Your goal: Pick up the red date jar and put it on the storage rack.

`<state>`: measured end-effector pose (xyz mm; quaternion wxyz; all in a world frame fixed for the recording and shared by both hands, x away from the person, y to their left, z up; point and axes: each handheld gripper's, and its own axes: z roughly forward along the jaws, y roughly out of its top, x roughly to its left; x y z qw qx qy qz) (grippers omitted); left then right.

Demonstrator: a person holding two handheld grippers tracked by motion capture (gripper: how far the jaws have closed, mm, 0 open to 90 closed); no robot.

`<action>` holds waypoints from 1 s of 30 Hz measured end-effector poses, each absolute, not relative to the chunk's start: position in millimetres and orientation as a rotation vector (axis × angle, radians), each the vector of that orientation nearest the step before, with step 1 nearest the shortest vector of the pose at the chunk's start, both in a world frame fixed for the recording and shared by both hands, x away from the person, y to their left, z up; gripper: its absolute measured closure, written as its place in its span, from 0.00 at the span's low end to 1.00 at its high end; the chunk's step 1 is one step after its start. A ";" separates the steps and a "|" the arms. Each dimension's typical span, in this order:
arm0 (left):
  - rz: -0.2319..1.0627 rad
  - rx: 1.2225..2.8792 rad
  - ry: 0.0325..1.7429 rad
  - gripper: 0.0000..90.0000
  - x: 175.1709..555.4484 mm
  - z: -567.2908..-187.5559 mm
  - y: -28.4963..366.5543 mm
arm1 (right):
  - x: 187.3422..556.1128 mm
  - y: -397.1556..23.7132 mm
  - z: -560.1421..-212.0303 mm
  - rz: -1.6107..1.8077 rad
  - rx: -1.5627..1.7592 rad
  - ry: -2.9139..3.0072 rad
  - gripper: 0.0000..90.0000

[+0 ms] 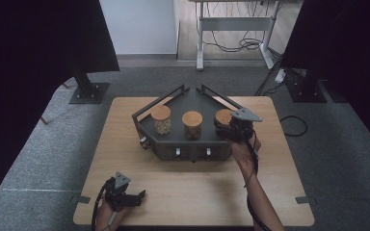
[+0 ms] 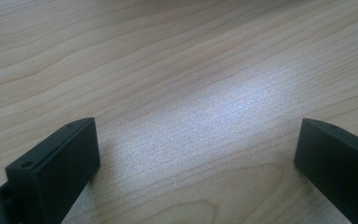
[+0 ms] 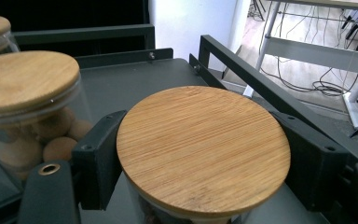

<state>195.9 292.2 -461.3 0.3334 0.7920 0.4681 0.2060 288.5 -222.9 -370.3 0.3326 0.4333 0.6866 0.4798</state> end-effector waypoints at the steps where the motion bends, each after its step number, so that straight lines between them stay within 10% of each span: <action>1: 0.538 2.068 1.222 0.00 195.9 -461.3 292.2 | 288.3 -224.3 -371.9 1.263 1.131 1.789 0.25; 30: 0.537 2.068 1.222 0.00 196.0 -461.3 292.3 | 290.2 -231.9 -372.3 1.274 1.094 1.821 0.02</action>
